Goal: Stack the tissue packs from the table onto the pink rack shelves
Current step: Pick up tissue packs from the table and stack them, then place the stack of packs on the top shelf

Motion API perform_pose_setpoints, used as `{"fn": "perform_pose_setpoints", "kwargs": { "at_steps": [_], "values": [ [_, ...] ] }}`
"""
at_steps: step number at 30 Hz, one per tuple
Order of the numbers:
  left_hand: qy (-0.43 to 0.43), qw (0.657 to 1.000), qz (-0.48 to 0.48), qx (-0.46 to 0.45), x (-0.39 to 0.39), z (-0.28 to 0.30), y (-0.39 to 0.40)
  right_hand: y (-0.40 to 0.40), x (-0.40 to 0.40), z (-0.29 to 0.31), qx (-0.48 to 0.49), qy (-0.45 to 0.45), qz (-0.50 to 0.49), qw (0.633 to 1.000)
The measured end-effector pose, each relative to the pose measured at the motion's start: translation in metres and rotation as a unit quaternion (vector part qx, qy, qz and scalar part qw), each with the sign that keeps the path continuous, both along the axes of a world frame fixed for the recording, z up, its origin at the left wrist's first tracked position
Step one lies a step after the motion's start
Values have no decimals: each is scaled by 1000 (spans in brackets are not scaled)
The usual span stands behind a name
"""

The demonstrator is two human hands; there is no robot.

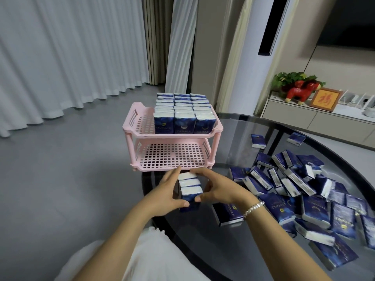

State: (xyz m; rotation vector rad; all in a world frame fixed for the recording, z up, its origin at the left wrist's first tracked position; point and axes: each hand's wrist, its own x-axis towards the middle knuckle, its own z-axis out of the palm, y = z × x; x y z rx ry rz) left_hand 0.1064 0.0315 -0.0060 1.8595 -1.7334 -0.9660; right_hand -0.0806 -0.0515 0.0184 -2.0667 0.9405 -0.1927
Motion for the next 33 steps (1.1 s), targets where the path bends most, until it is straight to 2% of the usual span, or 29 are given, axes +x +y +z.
{"fn": "perform_pose_setpoints", "kwargs": {
  "at_steps": [5,11,15,21,26,29,33],
  "values": [
    [-32,999,14,6,-9,-1,6,-1,4,-1,-8,17,25,1000],
    [27,998,46,-36,-6,10,7,-2,7,5,-21,-10,14,1000],
    [89,990,58,-90,8,37,9,2,9,45,-42,-41,24,998],
    [129,979,50,-148,35,104,16,8,26,120,-120,-48,66,989],
    [128,974,54,-177,61,153,14,-6,58,162,-146,-58,91,983],
    [117,974,77,-180,83,170,2,-19,83,178,-187,-50,89,977],
    [120,968,105,-193,112,184,-23,-42,120,191,-193,-66,81,976]
  ]
}}
